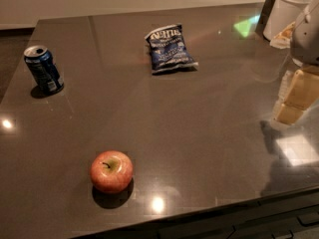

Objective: Pick pepsi can

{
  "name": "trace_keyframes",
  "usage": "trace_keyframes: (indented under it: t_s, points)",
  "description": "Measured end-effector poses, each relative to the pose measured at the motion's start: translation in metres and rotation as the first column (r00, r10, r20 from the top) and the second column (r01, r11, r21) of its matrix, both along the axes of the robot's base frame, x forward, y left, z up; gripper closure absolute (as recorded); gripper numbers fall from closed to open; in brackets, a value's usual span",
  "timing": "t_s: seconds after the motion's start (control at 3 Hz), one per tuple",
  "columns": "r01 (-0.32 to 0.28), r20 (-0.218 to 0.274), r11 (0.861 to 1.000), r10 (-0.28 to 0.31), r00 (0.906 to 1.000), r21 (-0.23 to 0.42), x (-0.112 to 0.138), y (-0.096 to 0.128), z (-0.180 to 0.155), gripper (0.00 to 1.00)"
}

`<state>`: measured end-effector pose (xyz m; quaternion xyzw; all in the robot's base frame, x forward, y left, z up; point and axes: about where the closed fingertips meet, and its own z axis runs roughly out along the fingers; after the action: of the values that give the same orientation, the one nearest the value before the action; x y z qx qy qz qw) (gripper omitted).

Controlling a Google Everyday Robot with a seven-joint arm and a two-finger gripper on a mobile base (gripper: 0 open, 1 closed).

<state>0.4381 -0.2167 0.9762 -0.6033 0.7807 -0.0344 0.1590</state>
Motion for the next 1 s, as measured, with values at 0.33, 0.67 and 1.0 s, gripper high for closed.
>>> trace_keyframes:
  t_s: [0.33, 0.67, 1.0]
  points:
    - [0.001, 0.002, 1.0, -0.001, 1.0, 0.0, 0.0, 0.0, 0.001, 0.0]
    - [-0.008, 0.002, 1.0, 0.008, 1.0, 0.027, 0.015, 0.012, -0.003, 0.0]
    - [-0.007, 0.006, 0.995, 0.007, 1.0, 0.101, 0.041, 0.036, -0.009, 0.0]
